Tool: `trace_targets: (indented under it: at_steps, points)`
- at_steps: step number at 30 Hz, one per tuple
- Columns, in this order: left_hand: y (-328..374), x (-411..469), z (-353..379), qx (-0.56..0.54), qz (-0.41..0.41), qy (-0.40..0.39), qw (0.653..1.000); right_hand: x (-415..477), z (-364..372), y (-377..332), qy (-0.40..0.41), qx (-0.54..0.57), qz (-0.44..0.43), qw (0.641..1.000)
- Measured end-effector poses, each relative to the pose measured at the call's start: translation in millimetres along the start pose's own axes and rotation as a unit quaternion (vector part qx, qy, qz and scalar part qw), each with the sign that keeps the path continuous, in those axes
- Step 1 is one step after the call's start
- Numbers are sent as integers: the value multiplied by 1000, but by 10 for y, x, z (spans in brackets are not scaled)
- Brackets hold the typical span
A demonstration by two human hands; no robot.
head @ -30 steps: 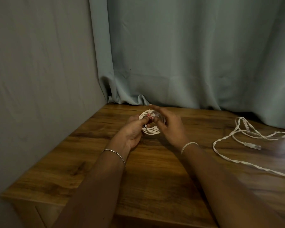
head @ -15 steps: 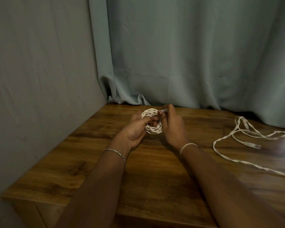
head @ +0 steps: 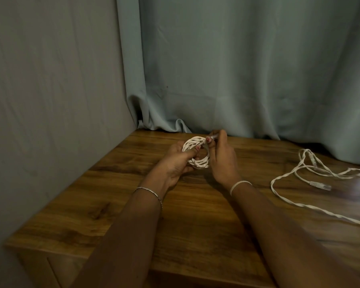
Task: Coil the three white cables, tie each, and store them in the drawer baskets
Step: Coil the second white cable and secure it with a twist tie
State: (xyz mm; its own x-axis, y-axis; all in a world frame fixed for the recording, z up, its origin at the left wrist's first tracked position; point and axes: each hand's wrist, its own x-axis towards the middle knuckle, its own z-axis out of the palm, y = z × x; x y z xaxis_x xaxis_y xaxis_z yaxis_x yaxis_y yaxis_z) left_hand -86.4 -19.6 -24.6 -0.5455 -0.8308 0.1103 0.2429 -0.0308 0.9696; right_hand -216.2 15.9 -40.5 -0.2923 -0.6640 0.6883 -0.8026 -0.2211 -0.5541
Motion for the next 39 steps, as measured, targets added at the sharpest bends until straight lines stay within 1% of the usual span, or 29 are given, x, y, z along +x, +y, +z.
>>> trace_targets:
  at_steps: [3, 5, 10, 16, 18, 20, 21, 23, 24, 27, 30, 32, 35, 39]
  points:
    - [15, -4, -6, -44, -12, -53, 998, -2, -13, -14, 17, 11, 0, 1000]
    - [28, -16, -4, -47, -11, -71, 996, -2, -30, -23, 21, 22, -3, 1000]
    - [-17, 12, -3, 4, 4, -24, 1000, 2, -35, -18, 30, 29, 1, 999]
    - [-74, 56, -13, 40, 9, -10, 999, 0, -27, 1, 34, 61, 20, 997]
    - [-91, 59, 20, 79, 26, -7, 997, 2, -23, 19, 34, 72, 27, 996]
    - [-117, 66, 59, 135, 53, 7, 989, 9, -25, 49, 24, 89, 38, 995]
    - [-132, 74, 69, 182, 74, 18, 980, 13, -27, 61, 15, 95, 41, 994]
    - [-159, 88, 76, 276, 120, 52, 952, 11, -38, 66, -10, 106, 41, 993]
    - [-172, 102, 64, 300, 137, 78, 941, 7, -44, 54, -25, 120, 43, 992]
    - [-169, 122, 33, 305, 161, 131, 929, 10, -66, 16, -61, 164, 52, 983]
    - [-158, 134, 20, 331, 168, 137, 918, 29, -89, 26, -82, 174, 57, 980]
    - [-153, 145, 7, 345, 167, 143, 912, 30, -103, 34, -94, 195, 80, 973]
    - [-158, 171, -9, 313, 143, 142, 928, 27, -122, 26, -100, 255, 126, 953]
    - [-149, 181, 2, 247, 117, 127, 953, 23, -133, 15, -78, 317, 163, 931]
